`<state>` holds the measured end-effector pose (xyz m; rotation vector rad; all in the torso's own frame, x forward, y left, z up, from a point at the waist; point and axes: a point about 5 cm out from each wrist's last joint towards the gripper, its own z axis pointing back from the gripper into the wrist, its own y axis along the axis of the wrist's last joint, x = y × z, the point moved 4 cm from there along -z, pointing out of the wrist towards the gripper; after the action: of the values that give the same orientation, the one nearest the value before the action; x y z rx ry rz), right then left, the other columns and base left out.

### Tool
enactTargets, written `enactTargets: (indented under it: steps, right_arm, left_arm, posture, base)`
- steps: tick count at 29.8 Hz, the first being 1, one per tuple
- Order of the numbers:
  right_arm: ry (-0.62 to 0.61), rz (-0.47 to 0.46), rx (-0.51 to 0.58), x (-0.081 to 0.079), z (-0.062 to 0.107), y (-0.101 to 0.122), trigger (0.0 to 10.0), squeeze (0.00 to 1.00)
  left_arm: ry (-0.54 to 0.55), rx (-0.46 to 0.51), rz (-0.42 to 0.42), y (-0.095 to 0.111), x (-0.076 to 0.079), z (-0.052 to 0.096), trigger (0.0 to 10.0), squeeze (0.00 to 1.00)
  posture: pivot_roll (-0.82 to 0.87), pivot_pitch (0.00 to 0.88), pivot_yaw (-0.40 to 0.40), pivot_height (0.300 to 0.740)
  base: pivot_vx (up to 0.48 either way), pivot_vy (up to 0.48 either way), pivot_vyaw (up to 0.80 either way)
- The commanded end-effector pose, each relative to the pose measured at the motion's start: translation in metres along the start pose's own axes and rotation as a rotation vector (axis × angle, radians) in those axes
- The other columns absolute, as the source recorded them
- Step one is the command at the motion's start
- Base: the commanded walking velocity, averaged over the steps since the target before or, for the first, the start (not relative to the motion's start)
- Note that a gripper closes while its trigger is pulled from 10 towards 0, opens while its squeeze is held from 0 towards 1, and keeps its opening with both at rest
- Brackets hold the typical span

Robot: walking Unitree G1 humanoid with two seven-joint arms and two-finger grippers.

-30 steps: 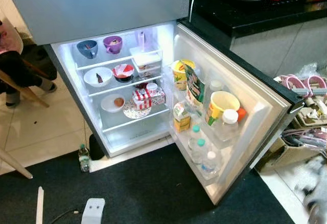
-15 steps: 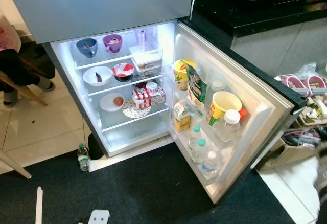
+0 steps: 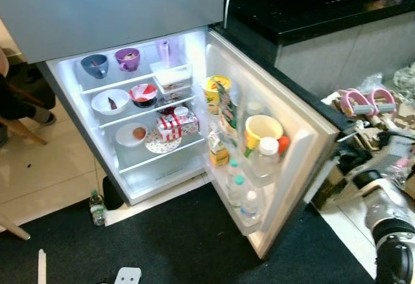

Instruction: Restocking fridge

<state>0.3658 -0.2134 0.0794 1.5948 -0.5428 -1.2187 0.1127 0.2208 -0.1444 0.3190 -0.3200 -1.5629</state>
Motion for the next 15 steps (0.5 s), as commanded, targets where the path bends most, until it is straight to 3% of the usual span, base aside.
enactTargets:
  steps: [1,3,5,10,12,13,15]
  right_arm:
    - [0.287,0.022,-0.069,-0.054,-0.025,-0.016,10.0,0.0]
    - [0.624,-0.008,-0.038,-0.126,-0.038,-0.018,10.0,0.0]
    - [0.771,-0.053,0.018,-0.162,-0.041,-0.008,10.0,0.0]
    - [0.715,-0.055,-0.014,-0.156,-0.049,-0.02,10.0,0.0]
    - [0.544,-0.013,-0.097,-0.13,-0.051,-0.041,10.0,0.0]
    - [0.544,-0.013,-0.097,-0.13,-0.051,-0.041,10.0,0.0]
    - [0.339,0.021,-0.163,-0.097,-0.042,-0.059,10.0,0.0]
  left_arm:
    - [-0.008,-0.008,-0.012,-0.001,0.002,0.0,10.0,0.0]
    - [-0.012,-0.011,-0.017,-0.001,0.003,0.0,10.0,0.0]
    - [-0.016,-0.013,-0.019,-0.001,0.004,-0.001,10.0,0.0]
    - [-0.027,-0.017,-0.026,-0.002,0.008,-0.001,10.0,0.0]
    - [-0.029,-0.017,-0.029,-0.003,0.01,-0.001,10.0,0.0]
    - [-0.029,-0.017,-0.029,-0.003,0.01,-0.001,10.0,0.0]
    - [-0.03,-0.018,-0.029,-0.003,0.01,-0.001,10.0,0.0]
  posture:
    - [-0.05,0.0,0.019,0.74]
    - [-0.05,0.0,0.019,0.74]
    - [-0.05,0.0,0.019,0.74]
    - [-0.04,0.0,0.018,0.74]
    - [-0.04,0.0,0.019,0.74]
    - [-0.04,0.0,0.019,0.74]
    - [-0.04,0.0,0.018,0.74]
  base:
    - [0.0,0.0,0.0]
    - [0.0,0.0,0.0]
    - [0.0,0.0,0.0]
    - [0.0,0.0,0.0]
    - [0.0,0.0,0.0]
    - [0.0,0.0,0.0]
    - [0.0,0.0,0.0]
